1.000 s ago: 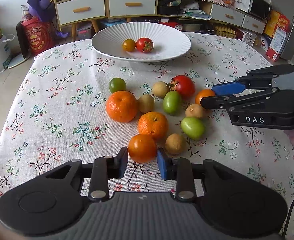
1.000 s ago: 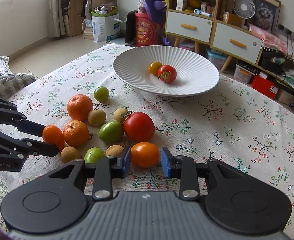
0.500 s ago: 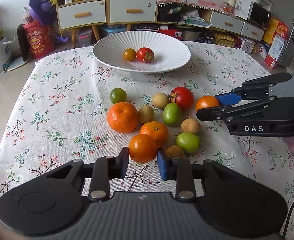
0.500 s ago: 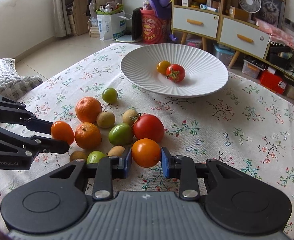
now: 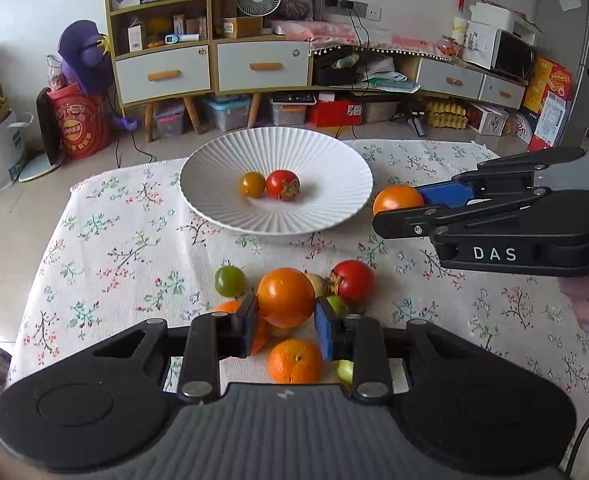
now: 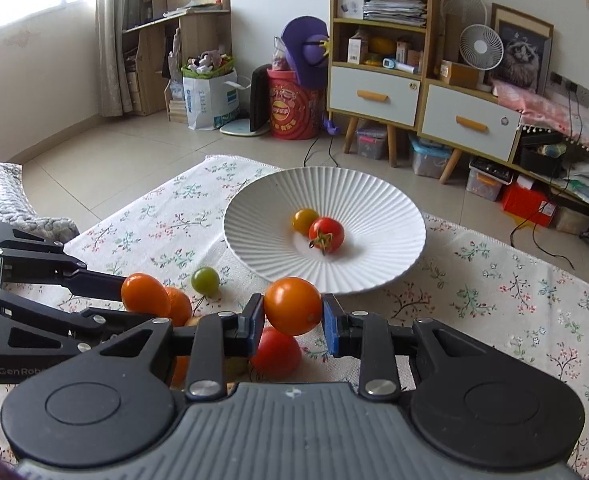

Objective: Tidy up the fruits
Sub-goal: 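Carry both orange tomatoes into the white bowl and open both grippers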

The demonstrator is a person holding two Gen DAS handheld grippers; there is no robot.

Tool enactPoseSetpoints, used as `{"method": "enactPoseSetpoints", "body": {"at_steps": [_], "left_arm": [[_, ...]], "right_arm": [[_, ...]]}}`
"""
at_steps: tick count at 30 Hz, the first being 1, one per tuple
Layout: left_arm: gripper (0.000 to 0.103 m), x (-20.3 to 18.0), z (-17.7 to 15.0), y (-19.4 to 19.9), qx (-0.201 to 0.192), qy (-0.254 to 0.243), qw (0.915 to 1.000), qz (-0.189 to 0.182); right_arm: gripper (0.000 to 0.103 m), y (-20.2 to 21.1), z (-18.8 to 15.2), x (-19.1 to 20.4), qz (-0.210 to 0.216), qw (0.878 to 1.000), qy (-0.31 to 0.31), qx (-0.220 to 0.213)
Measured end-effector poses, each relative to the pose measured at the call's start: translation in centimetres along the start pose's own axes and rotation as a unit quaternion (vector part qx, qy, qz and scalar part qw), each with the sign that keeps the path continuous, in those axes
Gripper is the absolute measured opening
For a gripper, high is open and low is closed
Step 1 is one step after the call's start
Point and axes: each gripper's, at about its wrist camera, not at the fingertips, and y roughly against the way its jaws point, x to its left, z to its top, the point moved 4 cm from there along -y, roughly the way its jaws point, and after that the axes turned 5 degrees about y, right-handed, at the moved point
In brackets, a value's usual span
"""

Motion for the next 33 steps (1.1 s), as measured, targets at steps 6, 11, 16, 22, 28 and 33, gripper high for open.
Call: {"method": "enactPoseSetpoints", "body": {"at_steps": [6,11,16,22,28,33], "left_arm": [[0.024,-0.5,2.6,-1.9,-0.002,0.016,0.9999,-0.002],[0.024,-0.5,4.1,-3.9,-0.006,0.014,0.9998,0.008],[0.024,0.1,5.0,-6.1,-0.006,0.011,0.9998,0.017],[0.024,0.9,5.6,-8.4,-0.003,0.024,0.9996,0.017],[0.024,0.6,5.7,-9.6,-0.002,0.016,0.9997,0.016],[0.024,0.4,5.6,-10.2,0.002,0.014,0.9998,0.017]], "right_arm": [[0.028,-1.6,1.2,-1.9,-0.015,1.0,-0.016,-0.001],[0.028,-3.0,1.7,-3.5,-0.023,1.0,-0.018,0.002],[0.028,-4.7,2.2,-4.9,-0.022,0.999,-0.024,-0.002],[0.028,-6.6,1.5,-5.1,-0.015,0.999,-0.03,0.002],[0.027,-7.4,1.6,-5.2,-0.007,1.0,-0.03,-0.001],[0.027,-7.6,1.8,-5.2,0.009,0.999,-0.033,-0.006]]}}
